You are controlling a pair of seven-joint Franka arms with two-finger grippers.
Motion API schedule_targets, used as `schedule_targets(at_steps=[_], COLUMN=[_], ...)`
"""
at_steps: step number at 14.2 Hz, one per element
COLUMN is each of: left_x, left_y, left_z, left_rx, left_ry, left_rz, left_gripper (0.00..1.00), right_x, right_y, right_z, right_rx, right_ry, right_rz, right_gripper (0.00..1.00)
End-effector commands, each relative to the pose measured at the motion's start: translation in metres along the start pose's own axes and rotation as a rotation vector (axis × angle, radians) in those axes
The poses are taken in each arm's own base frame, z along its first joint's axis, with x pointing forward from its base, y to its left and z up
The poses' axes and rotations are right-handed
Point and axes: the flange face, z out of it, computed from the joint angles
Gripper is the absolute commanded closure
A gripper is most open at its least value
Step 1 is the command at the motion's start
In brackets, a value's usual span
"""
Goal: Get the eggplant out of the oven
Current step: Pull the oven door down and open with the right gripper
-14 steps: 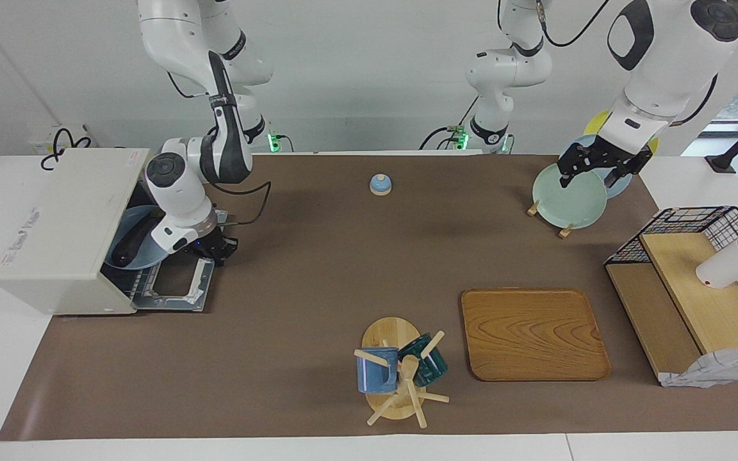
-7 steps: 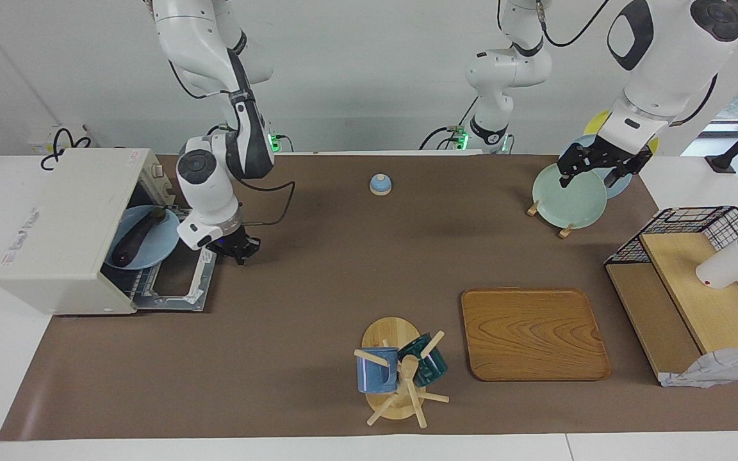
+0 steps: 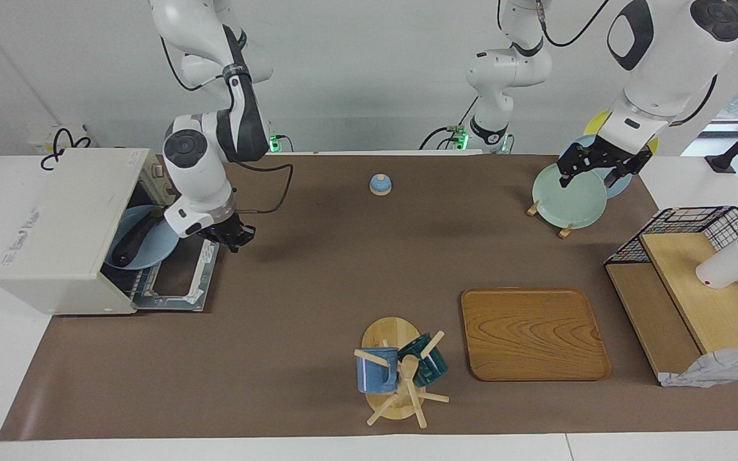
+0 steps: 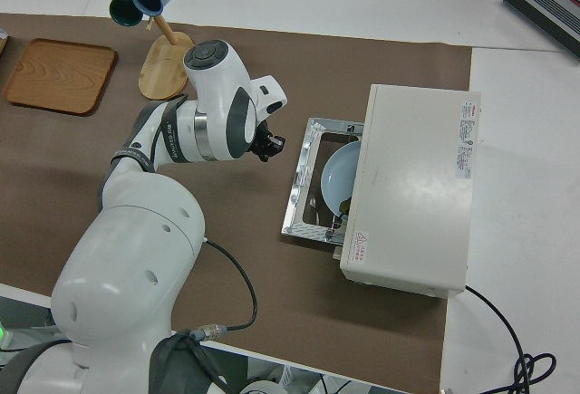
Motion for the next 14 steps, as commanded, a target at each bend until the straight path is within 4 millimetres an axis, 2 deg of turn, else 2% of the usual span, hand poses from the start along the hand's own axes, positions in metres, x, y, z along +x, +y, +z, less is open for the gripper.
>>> schedule_targets(at_steps=[1, 3, 4, 7, 10, 13, 14], left_x=[-0.002, -0.002, -0.002, -0.002, -0.002, -0.002, -0.002], left_y=[-0.003, -0.001, -0.001, -0.003, -0.003, -0.002, -0.002], left_z=[-0.004, -0.004, -0.004, -0.004, -0.004, -0.004, -0.004], left_rx=[0.018, 0.018, 0.018, 0.018, 0.018, 0.018, 0.018], left_ry=[0.005, 0.003, 0.003, 0.003, 0.003, 0.003, 0.003], left_rz=[0.005, 0.008, 0.008, 0.004, 0.005, 0.007, 0.007], left_gripper=[0.0, 0.0, 0.0, 0.0, 0.0, 0.0, 0.0], right_x=[-0.006, -0.007, -0.007, -0.008, -0.015, -0.021, -0.022], right_y=[0.032, 0.063, 0.076, 0.104, 0.112, 0.115, 0.123], right_z=[-0.02, -0.028, -0.03, -0.024, -0.014, -0.005, -0.003], right_rx=[-0.017, -0.014, -0.011, -0.006, -0.003, -0.002, -0.001], right_ry=[-0.009, -0.022, -0.025, -0.037, -0.023, 0.001, 0.008], right_rz=[0.009, -0.007, -0.037, -0.07, -0.093, -0.128, -0.14], right_gripper=[0.7, 0.43, 0.38, 0.43, 0.59, 0.59, 0.59])
